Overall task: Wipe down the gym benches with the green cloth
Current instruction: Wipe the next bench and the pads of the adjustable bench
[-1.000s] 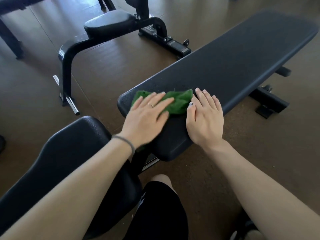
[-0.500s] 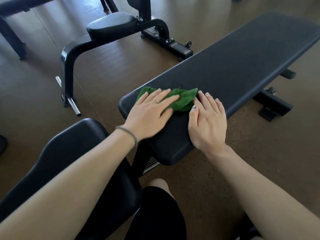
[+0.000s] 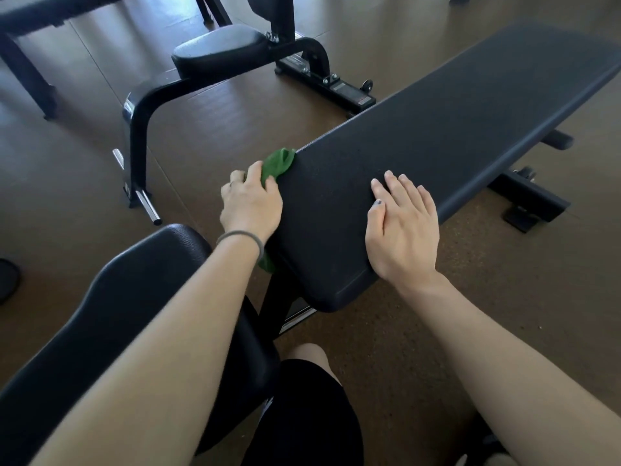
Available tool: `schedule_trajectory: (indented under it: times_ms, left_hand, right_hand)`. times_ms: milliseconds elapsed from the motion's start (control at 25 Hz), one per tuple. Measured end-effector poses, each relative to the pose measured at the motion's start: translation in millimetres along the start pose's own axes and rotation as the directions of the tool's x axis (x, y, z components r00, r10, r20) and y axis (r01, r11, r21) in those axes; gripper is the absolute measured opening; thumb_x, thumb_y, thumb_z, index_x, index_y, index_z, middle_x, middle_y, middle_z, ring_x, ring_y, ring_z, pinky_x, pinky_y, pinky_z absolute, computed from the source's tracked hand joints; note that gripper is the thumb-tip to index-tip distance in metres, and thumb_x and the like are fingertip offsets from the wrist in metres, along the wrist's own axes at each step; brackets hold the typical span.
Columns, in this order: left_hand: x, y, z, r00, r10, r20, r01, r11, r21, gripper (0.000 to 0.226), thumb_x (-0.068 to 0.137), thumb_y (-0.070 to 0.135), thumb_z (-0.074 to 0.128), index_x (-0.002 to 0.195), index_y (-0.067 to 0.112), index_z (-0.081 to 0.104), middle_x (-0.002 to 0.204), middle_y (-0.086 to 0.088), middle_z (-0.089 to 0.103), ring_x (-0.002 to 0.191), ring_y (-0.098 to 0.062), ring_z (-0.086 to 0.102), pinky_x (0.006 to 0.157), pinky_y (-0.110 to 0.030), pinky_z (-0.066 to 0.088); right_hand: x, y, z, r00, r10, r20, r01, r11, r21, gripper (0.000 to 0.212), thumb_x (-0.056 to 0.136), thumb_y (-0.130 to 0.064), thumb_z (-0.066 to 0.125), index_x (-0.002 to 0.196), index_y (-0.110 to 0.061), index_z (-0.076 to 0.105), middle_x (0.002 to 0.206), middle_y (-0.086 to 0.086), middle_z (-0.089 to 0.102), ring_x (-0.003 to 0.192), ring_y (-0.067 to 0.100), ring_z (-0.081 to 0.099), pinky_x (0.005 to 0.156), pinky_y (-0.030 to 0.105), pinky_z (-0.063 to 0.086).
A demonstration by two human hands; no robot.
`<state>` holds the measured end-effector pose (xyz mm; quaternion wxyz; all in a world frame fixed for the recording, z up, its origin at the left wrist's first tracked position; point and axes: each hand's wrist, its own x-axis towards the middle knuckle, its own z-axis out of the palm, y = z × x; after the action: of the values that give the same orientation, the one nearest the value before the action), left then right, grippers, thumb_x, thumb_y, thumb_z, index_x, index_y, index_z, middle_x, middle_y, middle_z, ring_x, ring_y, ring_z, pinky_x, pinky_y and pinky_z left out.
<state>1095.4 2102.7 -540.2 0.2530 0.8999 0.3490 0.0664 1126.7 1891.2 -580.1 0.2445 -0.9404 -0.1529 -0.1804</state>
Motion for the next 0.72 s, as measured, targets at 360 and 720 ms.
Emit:
schedule_trajectory:
  times_ms: [360, 720]
  left_hand:
    - [-59, 15, 25, 0.971, -0.209, -0.113, 0.165, 0.936, -0.310, 0.051, 0.108, 0.024, 0.042, 0.158, 0.026, 0.038, 0.171, -0.009, 0.009, 0.152, -0.037, 0.019, 0.122, -0.036, 0.017]
    - [-44, -1, 23, 0.990, 0.027, -0.142, -0.052, 0.983, -0.177, 0.053, 0.101, 0.030, 0.039, 0.151, 0.017, 0.050, 0.166, -0.019, 0.028, 0.153, -0.043, 0.020, 0.128, -0.046, 0.010]
  right_hand:
    - [-1, -2, -1, 1.000, -0.009, 0.018, 0.009, 1.000, -0.020, 0.061, 0.102, -0.032, 0.021, 0.146, -0.014, 0.058, 0.157, 0.008, 0.049, 0.150, 0.023, 0.038, 0.127, 0.041, 0.020]
    - [-1, -2, 0, 1.000, -0.005, 0.009, 0.005, 1.000, -0.014, 0.062, 0.101, -0.031, 0.020, 0.144, -0.014, 0.060, 0.156, 0.008, 0.050, 0.149, 0.023, 0.039, 0.126, 0.041, 0.021]
